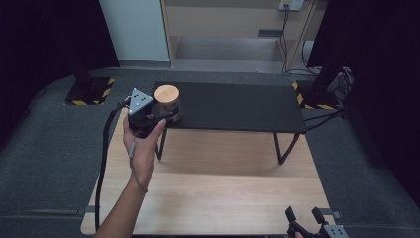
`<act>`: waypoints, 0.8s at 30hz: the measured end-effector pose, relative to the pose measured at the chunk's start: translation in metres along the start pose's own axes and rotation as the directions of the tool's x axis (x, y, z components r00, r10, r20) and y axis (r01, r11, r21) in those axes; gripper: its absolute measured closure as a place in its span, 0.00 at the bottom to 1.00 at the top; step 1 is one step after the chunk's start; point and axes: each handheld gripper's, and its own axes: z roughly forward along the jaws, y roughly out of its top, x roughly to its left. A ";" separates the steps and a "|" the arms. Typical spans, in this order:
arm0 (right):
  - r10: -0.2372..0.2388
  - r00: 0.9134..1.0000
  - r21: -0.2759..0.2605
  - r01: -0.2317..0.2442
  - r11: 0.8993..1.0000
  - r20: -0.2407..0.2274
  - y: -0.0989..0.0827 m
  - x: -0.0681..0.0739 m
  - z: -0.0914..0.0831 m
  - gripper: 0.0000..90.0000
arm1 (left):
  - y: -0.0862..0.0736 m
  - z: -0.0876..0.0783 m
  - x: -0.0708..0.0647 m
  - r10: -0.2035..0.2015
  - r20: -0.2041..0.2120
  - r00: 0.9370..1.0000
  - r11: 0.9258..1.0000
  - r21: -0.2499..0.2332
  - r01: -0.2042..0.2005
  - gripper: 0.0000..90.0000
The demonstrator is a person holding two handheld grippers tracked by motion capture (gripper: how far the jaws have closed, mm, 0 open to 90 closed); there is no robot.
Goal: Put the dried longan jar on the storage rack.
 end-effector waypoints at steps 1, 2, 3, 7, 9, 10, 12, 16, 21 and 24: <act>0.001 1.000 0.000 -0.001 1.000 0.002 0.000 -0.001 0.000 0.06 | -0.001 0.004 0.001 -0.002 -0.005 1.000 1.000 0.003 0.002 0.27; 0.003 1.000 0.001 -0.003 1.000 0.005 0.000 -0.001 0.001 0.06 | -0.001 0.004 0.001 -0.002 -0.005 1.000 1.000 0.003 0.002 0.27; 0.003 1.000 0.001 -0.003 1.000 0.007 0.000 -0.001 0.001 0.06 | -0.002 0.008 0.002 -0.003 -0.011 1.000 1.000 0.010 0.003 0.27; 0.005 1.000 0.003 -0.005 1.000 0.013 0.001 -0.002 0.003 0.06 | -0.004 0.015 0.004 -0.002 -0.015 1.000 1.000 0.019 0.003 0.27; 0.004 1.000 0.005 -0.004 1.000 0.014 0.001 -0.003 0.004 0.06 | -0.008 0.019 0.004 -0.005 -0.016 1.000 1.000 0.022 0.005 0.27; 0.005 1.000 0.005 -0.005 1.000 0.013 0.001 -0.003 0.004 0.06 | -0.009 0.020 0.004 -0.004 -0.015 1.000 1.000 0.018 0.005 0.27; 0.004 1.000 0.006 -0.004 1.000 0.012 0.001 -0.003 0.005 0.06 | -0.015 0.020 0.001 -0.002 -0.023 1.000 1.000 -0.002 0.002 0.27; 0.005 1.000 0.007 -0.005 1.000 0.010 0.001 -0.004 0.006 0.06 | -0.017 0.022 0.001 0.001 -0.027 1.000 1.000 -0.009 -0.001 0.27; 0.004 1.000 0.010 -0.004 1.000 0.010 0.001 -0.004 0.006 0.06 | -0.017 0.022 0.000 0.002 -0.029 1.000 1.000 -0.011 -0.002 0.27; 0.003 1.000 0.010 -0.004 1.000 0.009 0.001 -0.004 0.006 0.06 | -0.017 0.023 0.000 0.001 -0.031 1.000 1.000 -0.012 -0.001 0.27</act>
